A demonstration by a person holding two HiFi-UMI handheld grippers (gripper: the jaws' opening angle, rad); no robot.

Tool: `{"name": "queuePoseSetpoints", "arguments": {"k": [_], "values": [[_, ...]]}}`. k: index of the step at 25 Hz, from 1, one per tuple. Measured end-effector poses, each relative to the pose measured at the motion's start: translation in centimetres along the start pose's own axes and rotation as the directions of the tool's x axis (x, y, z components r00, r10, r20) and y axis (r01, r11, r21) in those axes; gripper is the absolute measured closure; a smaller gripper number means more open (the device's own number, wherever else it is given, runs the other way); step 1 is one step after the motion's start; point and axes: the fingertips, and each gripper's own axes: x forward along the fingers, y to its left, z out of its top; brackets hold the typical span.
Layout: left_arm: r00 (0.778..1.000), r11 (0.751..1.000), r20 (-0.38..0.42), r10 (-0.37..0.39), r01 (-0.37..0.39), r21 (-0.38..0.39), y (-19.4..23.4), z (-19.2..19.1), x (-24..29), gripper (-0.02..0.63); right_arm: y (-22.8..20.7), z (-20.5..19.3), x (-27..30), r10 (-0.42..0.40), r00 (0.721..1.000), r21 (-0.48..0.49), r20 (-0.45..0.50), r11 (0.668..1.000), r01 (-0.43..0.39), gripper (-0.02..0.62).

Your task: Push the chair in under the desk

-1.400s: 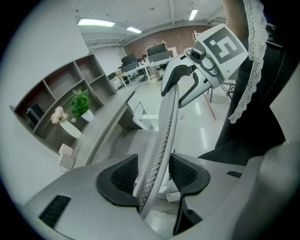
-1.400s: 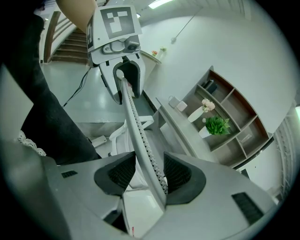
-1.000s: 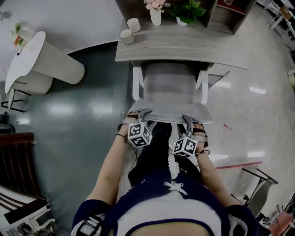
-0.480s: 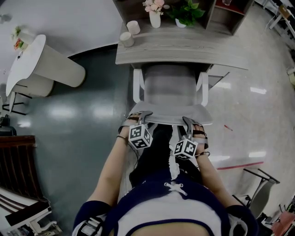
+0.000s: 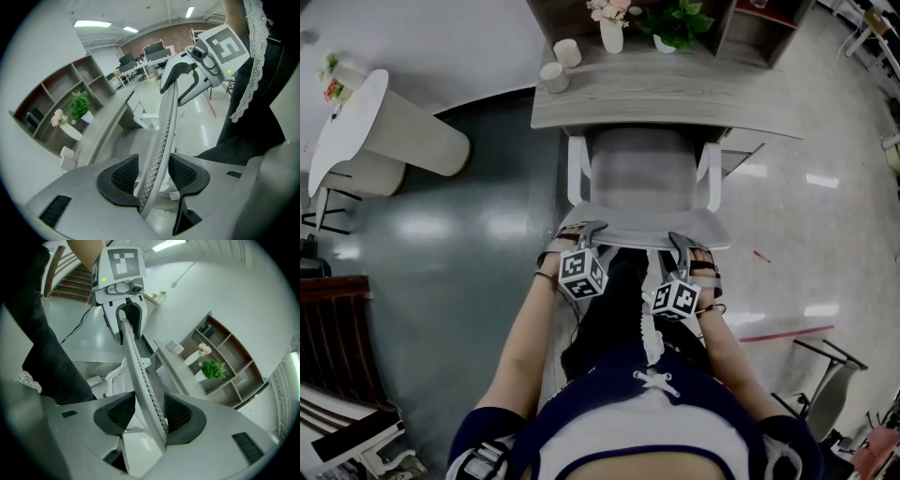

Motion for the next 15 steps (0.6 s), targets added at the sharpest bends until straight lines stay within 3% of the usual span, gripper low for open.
{"name": "queuePoseSetpoints", "arguments": {"k": [15], "values": [[0.999, 0.999, -0.009, 0.033, -0.034, -0.024, 0.89, -0.04, 0.30, 0.394, -0.62, 0.26, 0.54, -0.012, 1.000, -0.026, 0.029, 1.000, 0.013, 0.428]]}}
